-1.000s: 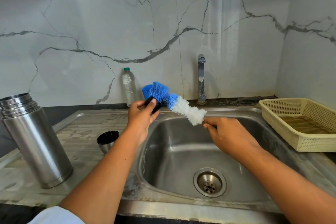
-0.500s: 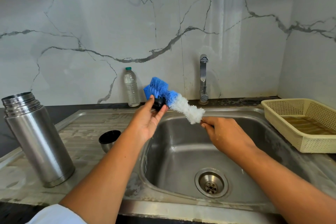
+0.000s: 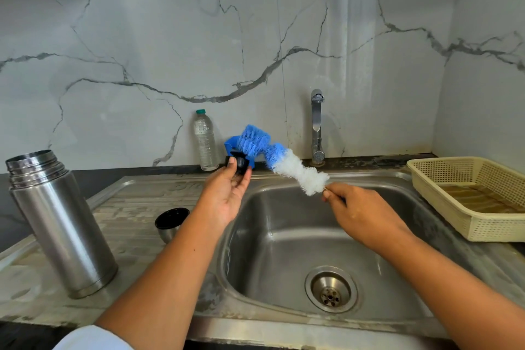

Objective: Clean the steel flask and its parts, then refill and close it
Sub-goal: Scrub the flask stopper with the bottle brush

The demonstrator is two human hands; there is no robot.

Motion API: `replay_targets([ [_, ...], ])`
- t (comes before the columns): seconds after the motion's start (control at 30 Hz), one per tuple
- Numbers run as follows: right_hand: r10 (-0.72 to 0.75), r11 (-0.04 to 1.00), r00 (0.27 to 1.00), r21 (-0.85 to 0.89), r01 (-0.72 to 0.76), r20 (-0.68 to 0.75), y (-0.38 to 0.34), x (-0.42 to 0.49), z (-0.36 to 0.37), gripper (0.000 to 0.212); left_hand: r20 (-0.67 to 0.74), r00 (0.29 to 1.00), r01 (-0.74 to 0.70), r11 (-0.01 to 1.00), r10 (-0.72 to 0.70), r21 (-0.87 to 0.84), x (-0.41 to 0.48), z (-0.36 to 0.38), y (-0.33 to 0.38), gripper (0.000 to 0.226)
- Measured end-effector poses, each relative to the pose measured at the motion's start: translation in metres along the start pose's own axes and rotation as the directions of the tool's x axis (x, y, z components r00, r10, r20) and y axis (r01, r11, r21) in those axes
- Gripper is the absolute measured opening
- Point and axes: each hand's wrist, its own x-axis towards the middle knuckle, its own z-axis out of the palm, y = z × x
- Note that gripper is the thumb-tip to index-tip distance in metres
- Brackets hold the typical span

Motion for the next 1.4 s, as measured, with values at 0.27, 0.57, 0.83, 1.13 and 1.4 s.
replay_targets([
  [0.27, 0.085, 0.991, 0.989, 0.095, -0.096, 0.118, -0.001, 0.000, -0.001, 0.029, 0.088, 0.994, -0.081, 0.991, 0.072, 0.106, 0.002, -0.003, 0.000, 0.035],
  [0.57, 0.068, 0.972, 0.979, 0.209, -0.109, 0.191, -0.005, -0.002, -0.008, 0.030, 0.148, 0.984, -0.120, 0.977, 0.095, 0.174, 0.005, -0.009, 0.001, 0.036],
  [0.83, 0.078, 0.962, 0.973, 0.238, -0.131, 0.218, -0.006, -0.002, -0.008, 0.029, 0.166, 0.980, -0.155, 0.949, 0.112, 0.276, 0.002, -0.005, -0.005, 0.033],
  [1.13, 0.065, 0.976, 0.973, 0.187, -0.108, 0.222, 0.001, -0.001, -0.013, 0.028, 0.235, 0.970, -0.152, 0.923, 0.070, 0.354, -0.003, -0.002, -0.004, 0.029],
  [1.4, 0.044, 0.981, 0.977, 0.173, -0.081, 0.209, 0.003, 0.000, -0.012, 0.027, 0.254, 0.966, -0.152, 0.894, 0.045, 0.421, 0.000, -0.010, 0.002, 0.029],
])
